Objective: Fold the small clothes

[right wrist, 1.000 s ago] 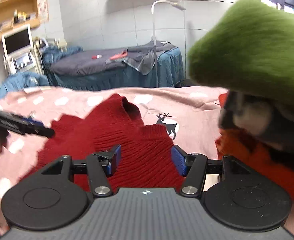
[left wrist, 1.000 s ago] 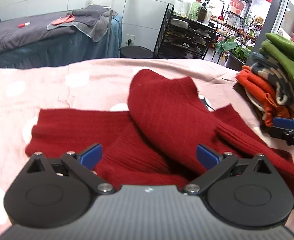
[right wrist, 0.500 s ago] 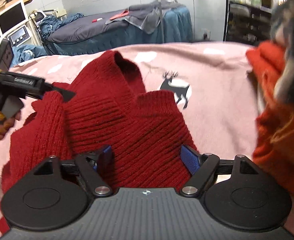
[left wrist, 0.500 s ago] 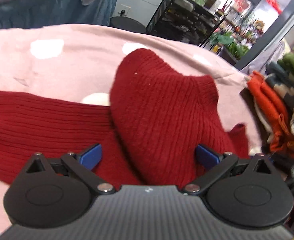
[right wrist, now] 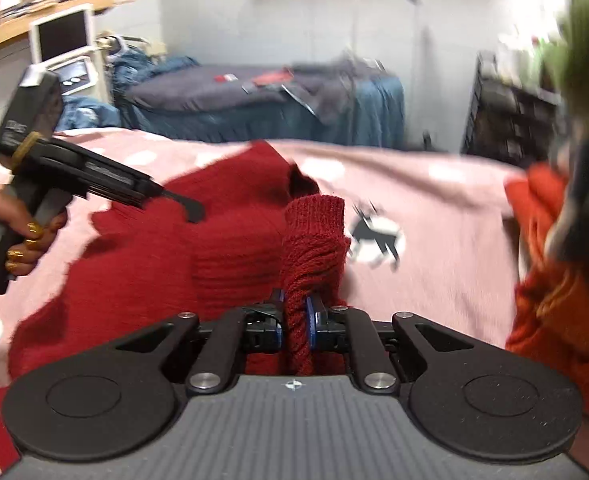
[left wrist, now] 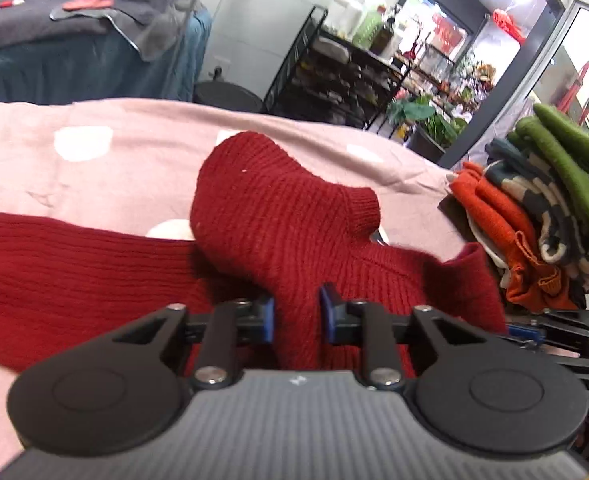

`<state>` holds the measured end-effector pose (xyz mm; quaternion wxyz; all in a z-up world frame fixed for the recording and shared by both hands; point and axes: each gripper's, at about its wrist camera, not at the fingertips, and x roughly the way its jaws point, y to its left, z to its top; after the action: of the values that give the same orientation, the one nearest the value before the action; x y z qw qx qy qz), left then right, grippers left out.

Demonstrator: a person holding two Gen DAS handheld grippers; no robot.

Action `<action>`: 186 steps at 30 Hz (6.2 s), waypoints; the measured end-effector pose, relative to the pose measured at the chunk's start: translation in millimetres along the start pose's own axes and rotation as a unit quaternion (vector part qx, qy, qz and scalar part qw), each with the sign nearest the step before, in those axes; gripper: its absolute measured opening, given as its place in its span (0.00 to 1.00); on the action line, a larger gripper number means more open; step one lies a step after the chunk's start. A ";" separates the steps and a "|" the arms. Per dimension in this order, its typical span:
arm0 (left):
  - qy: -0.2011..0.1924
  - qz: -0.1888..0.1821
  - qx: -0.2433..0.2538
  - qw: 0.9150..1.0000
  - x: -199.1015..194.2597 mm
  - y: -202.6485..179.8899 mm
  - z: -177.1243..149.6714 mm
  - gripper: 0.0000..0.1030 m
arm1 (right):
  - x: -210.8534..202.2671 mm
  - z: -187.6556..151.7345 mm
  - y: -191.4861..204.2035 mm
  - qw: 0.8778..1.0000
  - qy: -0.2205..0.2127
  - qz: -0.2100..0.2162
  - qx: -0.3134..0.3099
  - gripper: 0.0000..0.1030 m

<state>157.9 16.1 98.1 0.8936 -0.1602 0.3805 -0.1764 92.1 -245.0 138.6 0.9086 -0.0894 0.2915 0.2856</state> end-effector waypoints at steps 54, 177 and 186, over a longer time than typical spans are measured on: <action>-0.103 0.021 -0.210 0.972 -191.9 147.2 -154.0 0.95 | -107.6 -47.9 133.7 0.971 0.017 0.082 -0.225 0.86; -0.263 0.142 -0.076 0.951 -111.9 40.0 89.0 0.13 | 14.7 146.1 -6.7 0.967 -0.179 -0.157 -0.095 0.20; -0.118 0.169 -0.111 0.972 29.5 112.1 69.0 0.30 | 133.9 99.2 -33.8 0.973 -0.038 -0.223 -0.056 0.56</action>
<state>249.5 113.0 78.0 0.9256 -0.2113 0.3113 0.0408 248.2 -177.6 141.4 0.9531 -0.1920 0.2135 0.0951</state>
